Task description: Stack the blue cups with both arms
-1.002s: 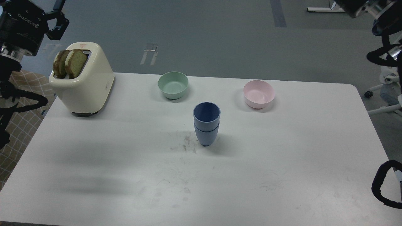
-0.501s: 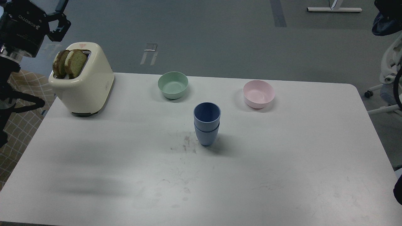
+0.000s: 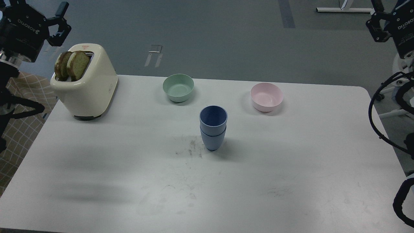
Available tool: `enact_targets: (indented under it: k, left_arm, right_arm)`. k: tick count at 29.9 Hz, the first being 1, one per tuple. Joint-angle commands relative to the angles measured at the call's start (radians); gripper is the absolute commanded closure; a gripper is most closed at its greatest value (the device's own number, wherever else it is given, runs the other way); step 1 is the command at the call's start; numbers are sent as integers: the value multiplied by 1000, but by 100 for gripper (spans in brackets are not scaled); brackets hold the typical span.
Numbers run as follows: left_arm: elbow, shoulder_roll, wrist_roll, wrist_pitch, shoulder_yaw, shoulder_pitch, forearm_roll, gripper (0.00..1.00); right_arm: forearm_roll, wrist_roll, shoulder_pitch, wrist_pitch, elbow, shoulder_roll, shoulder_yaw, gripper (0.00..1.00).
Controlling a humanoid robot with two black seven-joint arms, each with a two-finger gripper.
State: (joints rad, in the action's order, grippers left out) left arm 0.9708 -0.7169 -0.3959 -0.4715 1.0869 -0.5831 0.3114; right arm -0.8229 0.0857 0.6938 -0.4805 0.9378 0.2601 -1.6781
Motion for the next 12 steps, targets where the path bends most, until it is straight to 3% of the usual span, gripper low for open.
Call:
enact_targets:
  k: [1, 12]
  left_arm:
    - [-1, 5, 0, 13, 1, 0, 0, 2]
    - [-11, 7, 2, 13, -2, 2, 2, 2]
  right_arm:
    - [4, 0, -7, 0, -1, -1, -2, 0]
    - [4, 2, -33, 3, 10, -4, -12, 0]
